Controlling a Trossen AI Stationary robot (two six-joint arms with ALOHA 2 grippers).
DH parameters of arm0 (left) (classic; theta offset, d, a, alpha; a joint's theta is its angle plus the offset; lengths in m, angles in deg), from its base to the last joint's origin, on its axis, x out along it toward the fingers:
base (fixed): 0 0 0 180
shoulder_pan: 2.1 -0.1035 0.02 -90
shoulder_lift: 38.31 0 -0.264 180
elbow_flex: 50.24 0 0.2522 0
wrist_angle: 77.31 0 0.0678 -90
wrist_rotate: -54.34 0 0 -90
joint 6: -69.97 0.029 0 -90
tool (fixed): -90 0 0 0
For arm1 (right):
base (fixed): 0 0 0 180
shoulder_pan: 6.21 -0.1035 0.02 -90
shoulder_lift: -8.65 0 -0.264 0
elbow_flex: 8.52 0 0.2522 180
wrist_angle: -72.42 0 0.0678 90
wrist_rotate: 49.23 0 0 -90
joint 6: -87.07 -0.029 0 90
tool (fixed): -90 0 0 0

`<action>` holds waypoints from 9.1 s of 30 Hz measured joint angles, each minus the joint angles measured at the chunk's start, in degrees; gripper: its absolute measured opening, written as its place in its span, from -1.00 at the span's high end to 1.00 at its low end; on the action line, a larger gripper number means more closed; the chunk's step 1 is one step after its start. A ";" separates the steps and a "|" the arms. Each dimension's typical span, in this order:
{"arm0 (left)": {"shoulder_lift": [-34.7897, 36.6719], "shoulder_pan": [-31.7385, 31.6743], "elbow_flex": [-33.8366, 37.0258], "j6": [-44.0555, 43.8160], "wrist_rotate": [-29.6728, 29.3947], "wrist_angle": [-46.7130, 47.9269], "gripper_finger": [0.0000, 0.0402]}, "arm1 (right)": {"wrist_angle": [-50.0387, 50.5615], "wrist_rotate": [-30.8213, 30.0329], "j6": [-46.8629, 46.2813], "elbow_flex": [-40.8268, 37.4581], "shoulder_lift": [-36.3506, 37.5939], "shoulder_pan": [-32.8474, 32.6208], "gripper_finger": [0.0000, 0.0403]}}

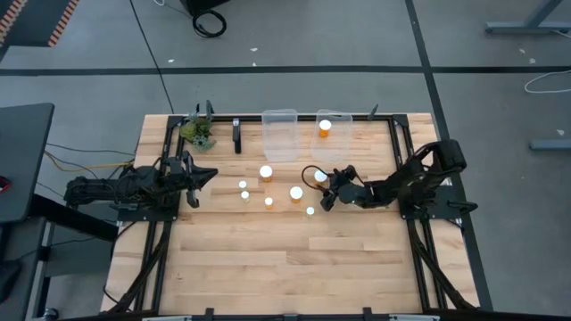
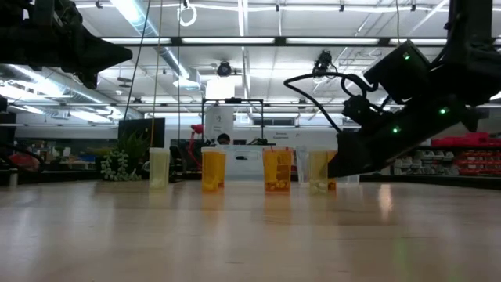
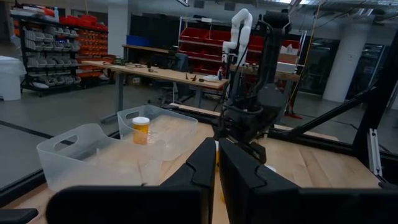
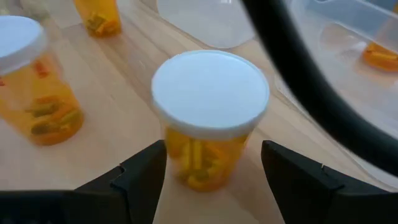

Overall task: Pick and place medicine bottles into bin by pill shape (circle, oval)
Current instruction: Put the top right big orange pill into the right transparent bin

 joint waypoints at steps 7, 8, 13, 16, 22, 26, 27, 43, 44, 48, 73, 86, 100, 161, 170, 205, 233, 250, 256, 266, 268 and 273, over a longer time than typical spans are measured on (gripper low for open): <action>0.00 0.00 -0.02 0.02 0.02 -0.01 0.83 | -0.14 2.18 2.96 2.66 -2.17 1.39 -0.31; 0.00 0.00 -0.01 0.00 0.02 0.01 0.82 | 0.00 2.28 3.13 2.74 -2.15 1.48 -0.29; 0.00 0.01 -0.02 0.00 -0.01 -0.01 0.84 | 0.99 2.45 2.99 2.79 -2.14 1.77 -0.17; 0.00 0.00 -0.02 0.00 0.00 0.00 0.86 | 1.88 2.47 2.71 2.78 -2.14 1.75 -0.10; -0.01 0.00 -0.01 0.02 0.00 0.00 0.83 | 1.79 2.47 2.70 2.77 -2.05 1.75 -0.03; -0.02 0.00 -0.02 0.01 0.02 -0.01 0.81 | 1.80 2.47 2.64 2.77 -2.05 1.75 -0.02; -0.02 -0.01 0.01 0.04 -0.01 -0.01 0.81 | 1.79 2.47 2.63 2.77 -2.05 1.75 -0.01; 0.01 0.00 0.00 0.01 0.00 0.01 0.82 | 11.43 1.56 1.29 2.81 8.17 1.75 -0.01; 0.00 0.00 0.00 0.02 -0.01 -0.01 0.81 | 12.46 1.56 0.95 2.81 8.77 1.73 -0.01; -0.01 0.01 -0.02 0.04 -0.01 0.01 0.81 | 14.31 1.57 -0.70 2.79 8.38 1.64 0.00; -0.01 0.01 0.00 0.02 0.02 -0.01 0.87 | 15.39 4.53 -3.49 2.77 5.28 1.69 -0.08; -0.01 -0.01 -0.02 0.02 0.02 0.01 0.82 | 15.77 4.53 -1.74 2.77 6.80 1.69 -0.37; 0.01 -0.01 -0.01 0.01 0.02 -0.01 0.82 | 21.01 3.67 -1.82 2.81 12.74 1.53 -0.31; -0.02 0.00 -0.02 0.00 0.00 0.04 0.81 | 33.55 15.15 15.34 21.87 12.41 28.11 -0.02; -0.02 0.00 -0.01 0.02 0.02 0.05 0.81 | 32.62 17.81 14.21 21.87 7.14 31.90 -0.02; -0.02 -0.01 0.00 0.02 0.00 0.04 0.82 | 49.50 20.94 14.07 34.26 7.61 33.97 -0.02; -0.02 0.01 -0.02 0.00 -0.03 0.05 0.86 | 34.77 26.04 21.41 32.34 6.53 40.20 -0.02; -0.02 0.01 -0.02 -0.02 -0.03 0.05 0.87 | 32.38 33.53 23.36 32.41 3.77 41.18 -0.02; -0.02 0.01 0.00 0.02 0.00 0.04 0.84 | 31.98 32.93 22.68 32.41 1.51 41.18 -0.02; -0.02 0.01 -0.02 0.01 0.00 0.04 0.86 | 36.29 25.68 19.39 32.57 2.18 40.86 -0.02; 0.00 0.00 -0.01 0.02 0.02 0.03 0.87 | 36.85 25.27 18.43 32.60 2.21 40.90 -0.02; -0.02 0.01 0.00 0.02 -0.01 0.04 0.87 | 37.50 24.17 17.19 32.62 2.24 40.26 -0.02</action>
